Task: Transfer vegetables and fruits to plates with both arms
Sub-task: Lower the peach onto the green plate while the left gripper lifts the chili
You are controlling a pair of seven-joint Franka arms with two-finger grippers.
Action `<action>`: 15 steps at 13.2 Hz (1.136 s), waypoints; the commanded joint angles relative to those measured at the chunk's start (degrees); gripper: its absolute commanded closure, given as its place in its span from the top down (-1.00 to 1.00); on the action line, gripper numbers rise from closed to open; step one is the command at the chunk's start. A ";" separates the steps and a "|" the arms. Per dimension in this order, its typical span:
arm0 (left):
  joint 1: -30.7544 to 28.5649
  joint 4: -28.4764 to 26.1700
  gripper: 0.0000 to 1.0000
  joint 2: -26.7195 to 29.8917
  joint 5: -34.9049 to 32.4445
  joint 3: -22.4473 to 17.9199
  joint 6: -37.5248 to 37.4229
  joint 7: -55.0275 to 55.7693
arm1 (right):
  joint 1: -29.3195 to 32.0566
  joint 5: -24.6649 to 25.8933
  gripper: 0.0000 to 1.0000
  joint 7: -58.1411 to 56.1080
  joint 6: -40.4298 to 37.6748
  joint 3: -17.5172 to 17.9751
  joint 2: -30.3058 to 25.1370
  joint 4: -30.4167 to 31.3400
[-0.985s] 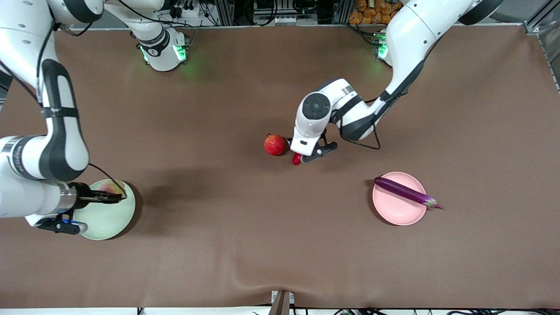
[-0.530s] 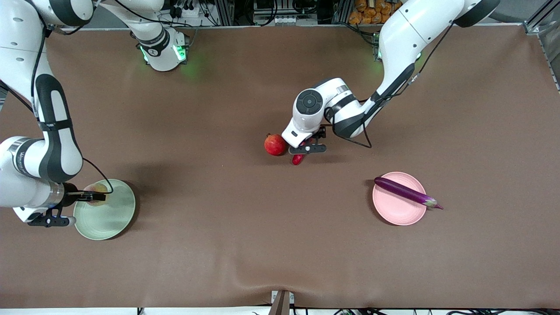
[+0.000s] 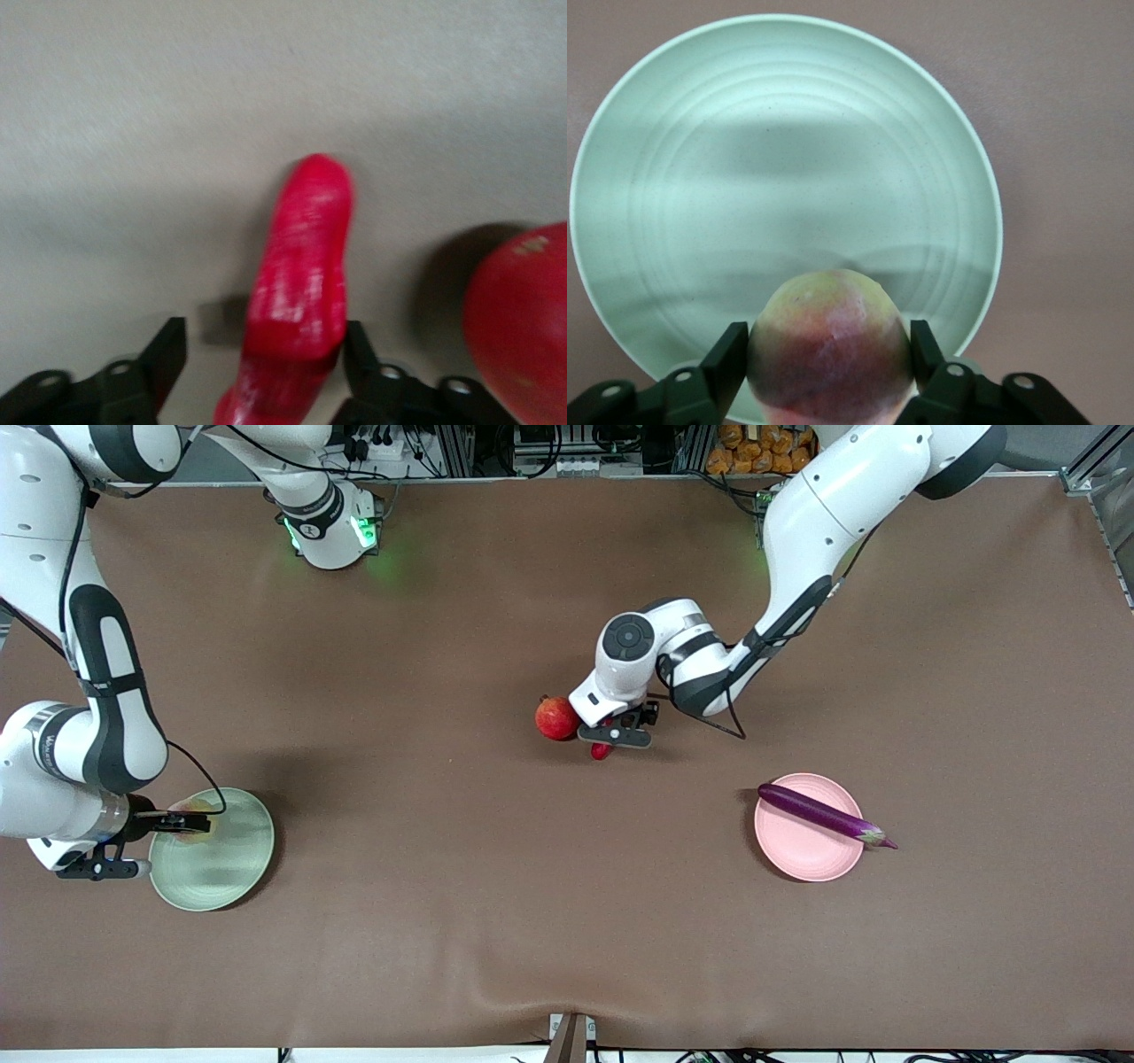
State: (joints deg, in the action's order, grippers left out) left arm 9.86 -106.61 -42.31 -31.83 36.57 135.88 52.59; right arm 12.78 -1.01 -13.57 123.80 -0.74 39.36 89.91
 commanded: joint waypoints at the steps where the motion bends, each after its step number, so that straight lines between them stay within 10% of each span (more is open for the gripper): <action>1: -0.36 0.35 0.19 -0.93 -1.57 -0.09 2.11 -1.61 | 0.05 -1.18 1.00 -0.76 0.75 0.65 -0.43 0.27; 2: -0.36 0.35 -0.18 -1.02 -1.57 -0.09 2.11 -1.35 | -0.64 -1.19 1.00 -0.84 -0.12 0.74 -0.95 -0.08; 3: -0.45 0.43 -0.99 -0.76 -0.44 -0.09 2.11 0.22 | -1.35 -1.19 1.00 -0.84 -2.40 0.91 -1.74 -1.39; 9: -9.04 2.80 -1.00 3.63 -0.52 2.44 0.09 3.57 | -8.72 -9.69 1.00 19.13 -27.79 1.35 -3.77 -15.19; 15: -26.10 2.90 -1.00 5.83 -0.52 12.91 -2.20 -0.38 | -16.02 -12.17 1.00 51.42 -29.84 9.86 -5.61 -15.29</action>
State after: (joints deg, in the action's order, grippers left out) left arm -12.52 -102.62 -37.22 -31.84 46.76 134.40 52.89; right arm -1.69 -12.55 31.38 94.07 6.33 34.63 74.09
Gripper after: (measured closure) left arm 0.621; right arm 0.000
